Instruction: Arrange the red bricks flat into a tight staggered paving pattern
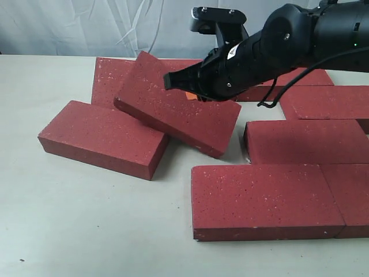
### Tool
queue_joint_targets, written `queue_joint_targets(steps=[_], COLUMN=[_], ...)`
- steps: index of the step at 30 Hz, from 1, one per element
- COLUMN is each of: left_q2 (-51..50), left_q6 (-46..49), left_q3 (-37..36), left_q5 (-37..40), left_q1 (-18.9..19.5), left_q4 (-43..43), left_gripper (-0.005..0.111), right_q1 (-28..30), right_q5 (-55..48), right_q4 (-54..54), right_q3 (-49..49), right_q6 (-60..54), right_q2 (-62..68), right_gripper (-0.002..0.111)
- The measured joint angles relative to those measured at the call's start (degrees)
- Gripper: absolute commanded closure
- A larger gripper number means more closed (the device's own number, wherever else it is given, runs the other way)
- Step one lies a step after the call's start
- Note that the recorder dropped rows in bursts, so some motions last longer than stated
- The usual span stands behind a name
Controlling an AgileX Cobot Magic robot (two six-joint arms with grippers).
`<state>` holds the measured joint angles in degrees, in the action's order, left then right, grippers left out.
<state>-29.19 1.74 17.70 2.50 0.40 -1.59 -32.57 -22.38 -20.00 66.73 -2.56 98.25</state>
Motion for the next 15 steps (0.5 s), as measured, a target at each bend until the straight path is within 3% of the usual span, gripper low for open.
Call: queue_joint_targets(steps=[5, 9, 15], left_q2=[0.0, 0.0, 0.0], left_q6=[0.0, 0.0, 0.0], left_q3=[0.0, 0.0, 0.0], left_q5=[0.4, 3.7, 8.3], left_q1=[-0.9, -8.6, -13.4], left_q4=[0.6, 6.3, 8.9], left_gripper=[0.107, 0.107, 0.107], right_q1=[0.0, 0.0, 0.0], right_q5=[-9.1, -19.9, -21.7], right_q4=[0.5, 4.8, 5.3], right_q3=[0.0, 0.0, 0.0], right_q6=[0.0, 0.0, 0.9], right_q2=[-0.8, -5.3, -8.9], right_gripper=[0.109, 0.109, 0.109])
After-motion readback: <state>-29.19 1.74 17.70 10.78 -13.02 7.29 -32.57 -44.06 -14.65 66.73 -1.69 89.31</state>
